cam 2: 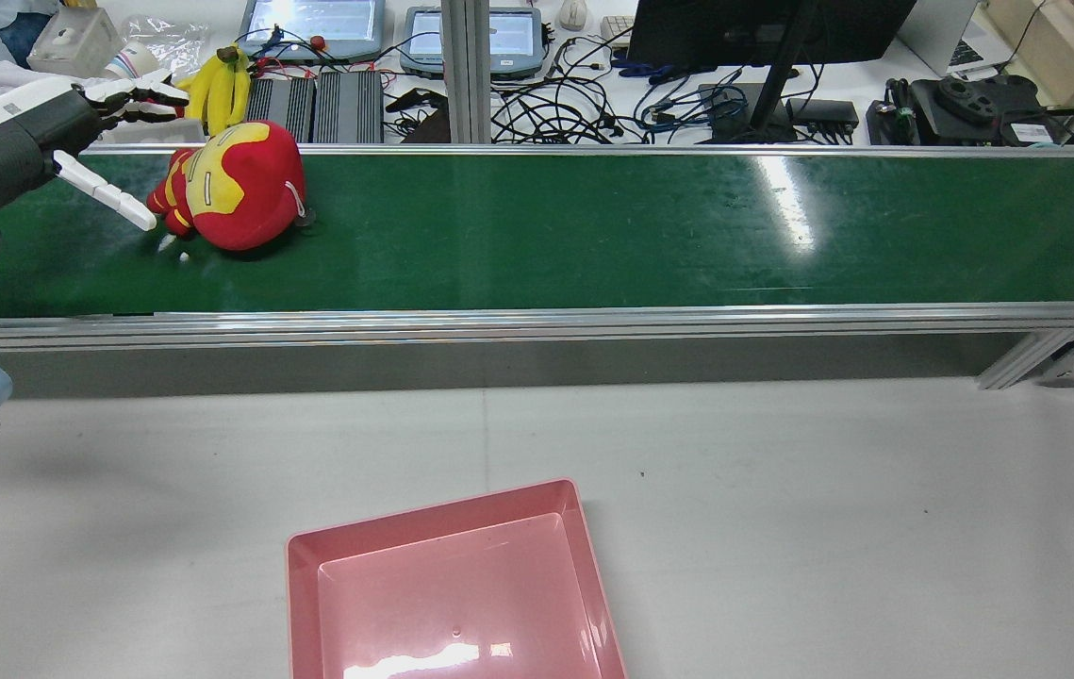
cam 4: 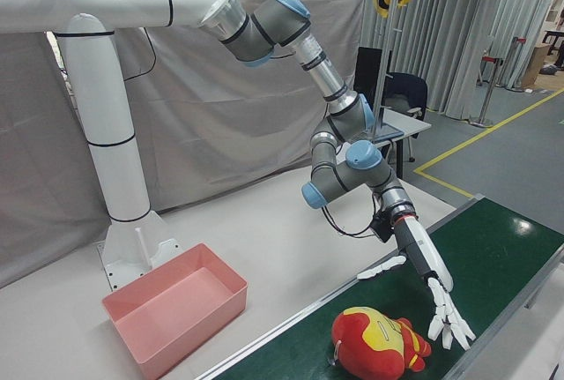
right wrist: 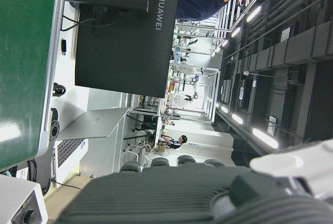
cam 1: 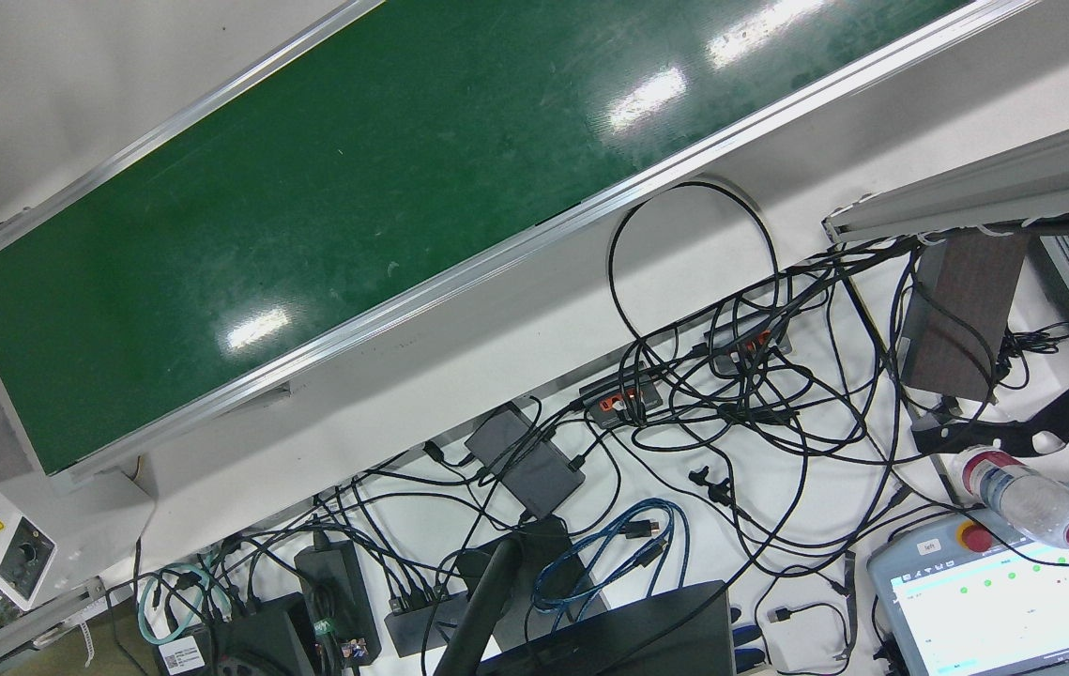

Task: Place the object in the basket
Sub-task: 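Reach the left hand toward the red-and-yellow plush toy on the belt, then close the left hand fingers around the plush toy's head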

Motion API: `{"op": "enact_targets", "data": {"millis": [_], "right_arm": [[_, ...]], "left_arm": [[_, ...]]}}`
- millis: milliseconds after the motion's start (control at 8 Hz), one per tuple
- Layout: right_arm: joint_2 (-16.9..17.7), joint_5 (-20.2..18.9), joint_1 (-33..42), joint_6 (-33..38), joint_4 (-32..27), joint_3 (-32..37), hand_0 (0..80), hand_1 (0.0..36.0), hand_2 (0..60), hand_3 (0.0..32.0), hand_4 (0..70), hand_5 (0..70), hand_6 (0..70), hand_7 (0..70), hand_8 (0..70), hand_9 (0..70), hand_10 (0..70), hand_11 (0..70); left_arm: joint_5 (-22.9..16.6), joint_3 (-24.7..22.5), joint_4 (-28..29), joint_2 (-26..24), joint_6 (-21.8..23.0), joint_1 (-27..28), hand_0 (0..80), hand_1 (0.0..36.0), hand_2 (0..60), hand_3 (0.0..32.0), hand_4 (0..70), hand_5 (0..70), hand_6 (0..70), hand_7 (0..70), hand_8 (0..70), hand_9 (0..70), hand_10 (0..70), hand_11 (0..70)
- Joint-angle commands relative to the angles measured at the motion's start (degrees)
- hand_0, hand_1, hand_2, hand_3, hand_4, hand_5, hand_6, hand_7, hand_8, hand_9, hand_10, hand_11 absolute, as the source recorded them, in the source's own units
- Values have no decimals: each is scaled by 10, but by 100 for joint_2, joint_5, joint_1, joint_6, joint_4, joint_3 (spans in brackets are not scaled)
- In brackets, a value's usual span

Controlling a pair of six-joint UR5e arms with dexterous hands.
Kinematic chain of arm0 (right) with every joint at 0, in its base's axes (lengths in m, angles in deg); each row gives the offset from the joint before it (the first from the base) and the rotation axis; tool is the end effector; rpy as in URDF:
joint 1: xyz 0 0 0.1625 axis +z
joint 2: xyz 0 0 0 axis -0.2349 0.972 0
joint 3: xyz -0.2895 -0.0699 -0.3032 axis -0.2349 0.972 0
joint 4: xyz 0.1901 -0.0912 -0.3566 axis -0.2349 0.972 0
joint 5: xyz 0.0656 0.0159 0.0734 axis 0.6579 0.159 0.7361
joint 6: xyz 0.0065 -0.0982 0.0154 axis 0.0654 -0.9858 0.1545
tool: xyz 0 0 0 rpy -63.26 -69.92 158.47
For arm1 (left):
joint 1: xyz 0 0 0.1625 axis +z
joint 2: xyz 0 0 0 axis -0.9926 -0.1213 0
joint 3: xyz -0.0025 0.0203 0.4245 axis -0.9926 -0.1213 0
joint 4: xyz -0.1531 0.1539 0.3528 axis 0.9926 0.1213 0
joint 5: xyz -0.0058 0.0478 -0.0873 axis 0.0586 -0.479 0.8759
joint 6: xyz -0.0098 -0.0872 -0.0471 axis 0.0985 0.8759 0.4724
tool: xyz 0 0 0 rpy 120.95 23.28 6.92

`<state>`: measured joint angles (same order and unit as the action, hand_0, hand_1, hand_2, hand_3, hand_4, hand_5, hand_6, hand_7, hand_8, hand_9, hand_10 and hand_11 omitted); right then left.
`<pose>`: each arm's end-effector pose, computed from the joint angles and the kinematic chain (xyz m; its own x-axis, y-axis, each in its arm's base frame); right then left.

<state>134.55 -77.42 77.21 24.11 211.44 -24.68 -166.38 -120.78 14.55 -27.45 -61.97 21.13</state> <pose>0.1389 -0.4887 0.6613 -0.9947 0.0039 0.1031 -0.1031 -0.0681 -0.9923 0.1747 -0.6170 0.4165 -0.7322 -0.2119 -0.6473 0.5261 0.4276 -0.7351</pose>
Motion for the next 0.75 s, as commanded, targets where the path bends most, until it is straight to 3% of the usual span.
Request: {"op": "enact_targets", "data": {"millis": [0,625], "right_arm": [[0,0,0,0,-4,0,0,0,0,0,0,0,0,0,0,0,0,0],[0,0,0,0,-4,0,0,0,0,0,0,0,0,0,0,0,0,0]], "left_arm": [[79,-2,-313,-124,-431,3,626,148,0,0,133,229,49,40,117,183,0,0],[106,24,-314,-98,-564,20,614,154,0,0,129,229,50,41,120,188,0,0]]}}
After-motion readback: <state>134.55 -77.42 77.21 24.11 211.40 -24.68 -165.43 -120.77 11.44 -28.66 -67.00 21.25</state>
